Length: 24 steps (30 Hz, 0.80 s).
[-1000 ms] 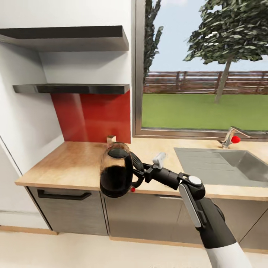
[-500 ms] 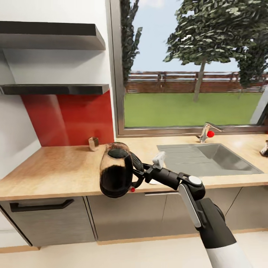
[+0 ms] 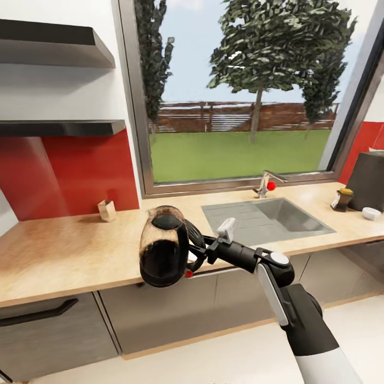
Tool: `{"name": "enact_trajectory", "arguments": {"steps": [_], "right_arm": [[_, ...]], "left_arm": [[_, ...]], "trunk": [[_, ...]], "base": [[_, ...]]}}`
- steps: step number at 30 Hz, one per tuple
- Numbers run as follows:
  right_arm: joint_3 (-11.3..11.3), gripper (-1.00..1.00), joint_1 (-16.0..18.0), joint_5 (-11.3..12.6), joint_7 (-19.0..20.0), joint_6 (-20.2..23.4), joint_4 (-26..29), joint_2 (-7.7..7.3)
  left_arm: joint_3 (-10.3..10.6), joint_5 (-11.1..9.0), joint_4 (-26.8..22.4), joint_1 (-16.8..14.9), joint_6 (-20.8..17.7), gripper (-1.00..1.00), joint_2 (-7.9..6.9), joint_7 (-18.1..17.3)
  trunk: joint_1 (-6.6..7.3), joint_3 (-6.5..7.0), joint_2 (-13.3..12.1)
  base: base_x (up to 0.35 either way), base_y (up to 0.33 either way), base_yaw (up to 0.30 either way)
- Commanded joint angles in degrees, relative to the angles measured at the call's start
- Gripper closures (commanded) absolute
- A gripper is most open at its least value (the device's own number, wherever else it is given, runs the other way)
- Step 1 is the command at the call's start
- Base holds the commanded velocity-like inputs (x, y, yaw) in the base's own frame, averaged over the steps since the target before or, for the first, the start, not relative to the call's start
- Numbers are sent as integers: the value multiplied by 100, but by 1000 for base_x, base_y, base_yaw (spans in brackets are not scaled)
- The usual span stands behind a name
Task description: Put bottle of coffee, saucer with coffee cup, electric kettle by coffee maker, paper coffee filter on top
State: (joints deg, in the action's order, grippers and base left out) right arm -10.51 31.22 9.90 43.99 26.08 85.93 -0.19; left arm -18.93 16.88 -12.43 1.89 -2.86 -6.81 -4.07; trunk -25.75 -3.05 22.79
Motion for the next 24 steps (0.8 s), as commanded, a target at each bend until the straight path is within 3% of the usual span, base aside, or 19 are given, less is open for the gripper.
{"name": "enact_trajectory", "arguments": {"steps": [1,6,16,24], "right_arm": [[-4,100,7,75,-6,49,3,-3],[3,100,7,68,-8,47,-3,-8],[1,100,7,60,-12,47,-6,-7],[-3,100,7,63,-13,38,-6,-7]], "left_arm": [[-49,52,-28,5,-30,-100,4,-41],[-47,52,-28,6,-30,-100,4,-41],[-40,38,-32,0,-24,-100,11,-41],[-47,41,-28,-3,-21,-100,4,-41]], "trunk": [[-4,-13,13],[-4,-24,13],[-4,-45,13],[-4,-49,13]], "base": [[0,0,-300],[0,0,-300],[179,-180,-300],[33,-24,-300]]}}
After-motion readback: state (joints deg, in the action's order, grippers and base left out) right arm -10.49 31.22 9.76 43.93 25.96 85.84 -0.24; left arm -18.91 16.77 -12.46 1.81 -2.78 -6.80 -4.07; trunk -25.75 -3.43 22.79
